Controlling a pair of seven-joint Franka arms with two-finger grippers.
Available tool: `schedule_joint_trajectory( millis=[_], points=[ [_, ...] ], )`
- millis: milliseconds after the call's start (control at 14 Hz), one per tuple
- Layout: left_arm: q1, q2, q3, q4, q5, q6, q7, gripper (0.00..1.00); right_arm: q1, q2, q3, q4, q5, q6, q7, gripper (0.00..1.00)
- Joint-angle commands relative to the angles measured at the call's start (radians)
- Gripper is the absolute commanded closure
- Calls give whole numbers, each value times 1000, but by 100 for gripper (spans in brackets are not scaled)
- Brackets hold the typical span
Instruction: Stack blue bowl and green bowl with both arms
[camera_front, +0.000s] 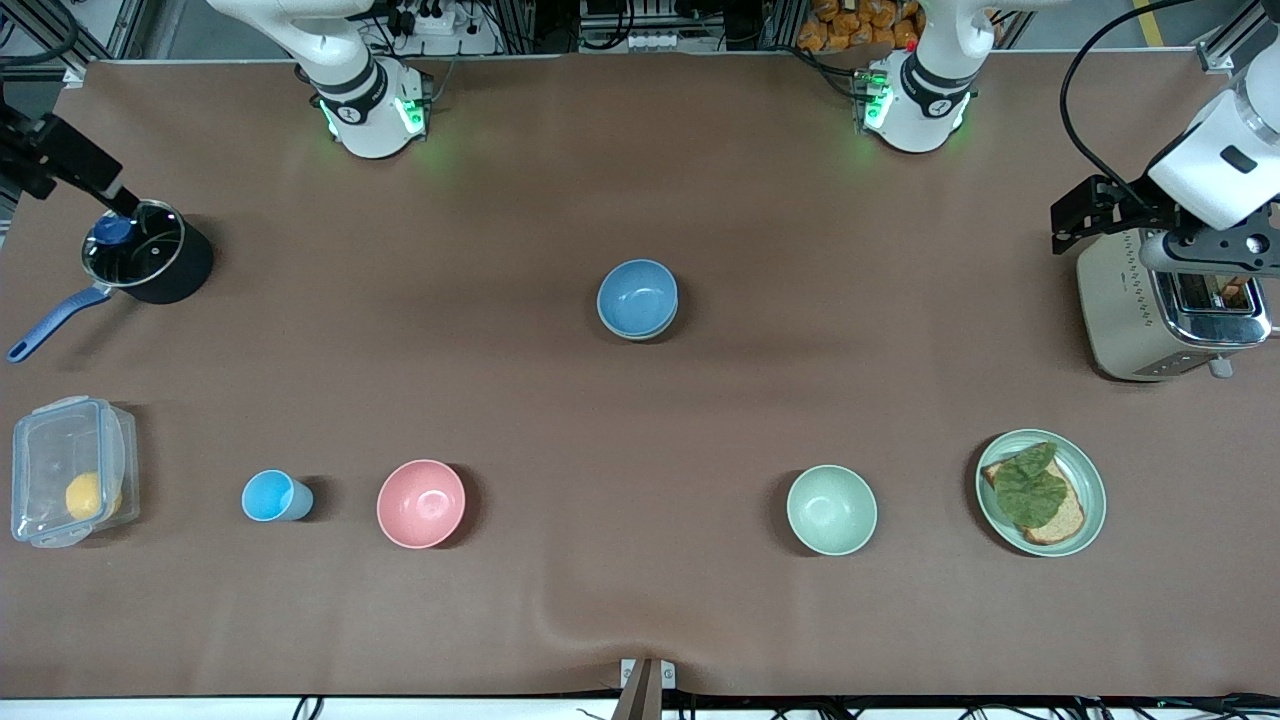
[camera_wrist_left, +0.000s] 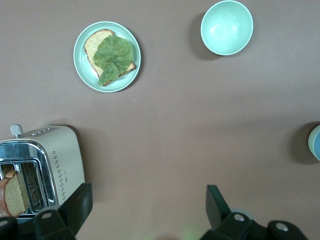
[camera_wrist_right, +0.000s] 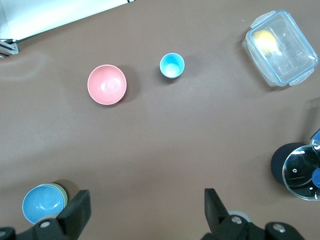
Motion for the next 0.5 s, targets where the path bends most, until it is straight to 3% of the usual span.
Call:
schedule_joint_trajectory(
  millis=[0, 429],
  points=[
    [-4, -4, 10, 14, -21, -21, 21, 0, -64, 0, 26, -11, -13, 10, -13, 0],
    [-4, -4, 13, 14, -55, -22, 12, 0, -65, 13, 35, -15, -25, 20, -52, 0]
  ],
)
